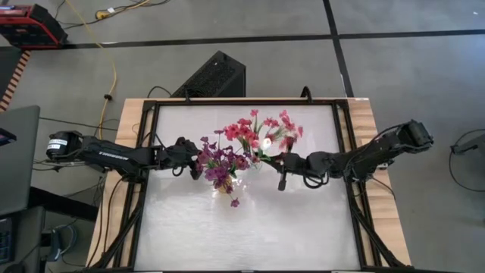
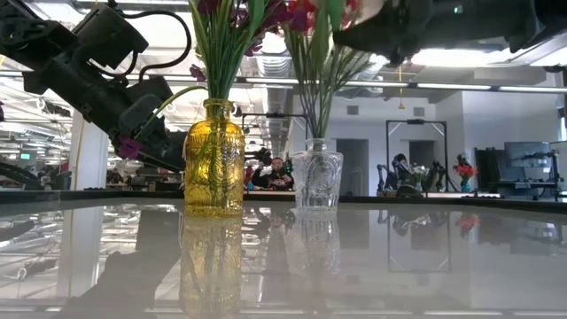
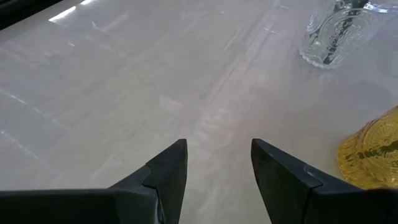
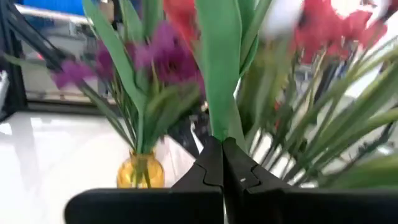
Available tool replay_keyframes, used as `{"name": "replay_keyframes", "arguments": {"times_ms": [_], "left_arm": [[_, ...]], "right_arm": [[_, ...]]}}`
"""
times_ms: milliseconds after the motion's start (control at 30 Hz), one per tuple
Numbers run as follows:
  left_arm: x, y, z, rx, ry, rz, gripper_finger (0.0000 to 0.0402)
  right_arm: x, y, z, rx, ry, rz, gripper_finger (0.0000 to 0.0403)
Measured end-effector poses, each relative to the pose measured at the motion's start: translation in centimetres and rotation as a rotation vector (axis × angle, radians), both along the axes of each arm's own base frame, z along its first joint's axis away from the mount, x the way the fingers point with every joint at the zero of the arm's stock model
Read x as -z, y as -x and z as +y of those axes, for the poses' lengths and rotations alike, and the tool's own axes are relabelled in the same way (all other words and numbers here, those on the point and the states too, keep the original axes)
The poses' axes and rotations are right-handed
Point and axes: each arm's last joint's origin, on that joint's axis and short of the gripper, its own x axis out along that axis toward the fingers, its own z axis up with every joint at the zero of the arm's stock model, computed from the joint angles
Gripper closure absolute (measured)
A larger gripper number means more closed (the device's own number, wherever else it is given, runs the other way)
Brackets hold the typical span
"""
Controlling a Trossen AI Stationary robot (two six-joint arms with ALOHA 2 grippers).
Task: Sort flowers into vase by color
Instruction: Put the white flower into the transparent vase, then return to Home Position
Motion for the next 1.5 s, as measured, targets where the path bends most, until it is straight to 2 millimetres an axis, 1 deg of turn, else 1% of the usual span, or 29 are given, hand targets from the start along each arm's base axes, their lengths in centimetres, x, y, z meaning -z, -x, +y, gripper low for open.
{"name": "replay_keyframes", "arguments": {"times_ms": [300, 400, 667, 867, 1000, 1133, 1200, 1300, 1367, 1500], "left_arm": [[0.0, 0.0, 0.0, 0.0, 0.0, 0.001, 0.0235], [0.0, 0.0, 0.0, 0.001, 0.001, 0.001, 0.0235], [0.0, 0.0, 0.0, 0.002, 0.001, 0.001, 0.0235], [0.0, 0.0, 0.0, 0.002, 0.002, 0.006, 0.0235], [0.1, 0.0, 0.0, 0.004, 0.003, 0.009, 0.0235], [0.2, 0.1, -0.1, 0.015, 0.003, 0.028, 0.0235], [0.3, 0.2, -0.1, 0.029, -0.015, 0.044, 0.0235], [0.1, 0.1, 0.0, 0.067, -0.066, 0.066, 0.0235], [-0.4, -0.1, 0.0, 0.086, -0.093, 0.075, 0.0235], [-2.0, -0.5, 0.0, 0.099, -0.106, 0.136, 0.0235]], "right_arm": [[1.1, -0.1, -0.8, 0.033, -0.021, 0.103, 0.0387], [1.3, -0.1, -0.9, 0.038, -0.022, 0.122, 0.0381], [1.4, 0.0, -1.0, 0.04, 0.003, 0.144, 0.0319], [1.3, 0.0, -1.1, 0.069, 0.016, 0.193, 0.0261], [0.3, 0.1, -1.3, 0.104, -0.023, 0.324, 0.0222], [-1.2, 0.8, -1.4, 0.105, -0.128, 0.531, 0.0192], [-1.9, 1.6, -1.5, 0.088, -0.177, 0.653, 0.0181], [-2.7, 2.7, -1.6, 0.059, -0.231, 0.802, 0.0172], [-3.0, 3.4, -1.6, 0.051, -0.27, 0.871, 0.0171], [-3.7, 4.3, -1.4, 0.009, -0.35, 0.886, 0.0175]]}}
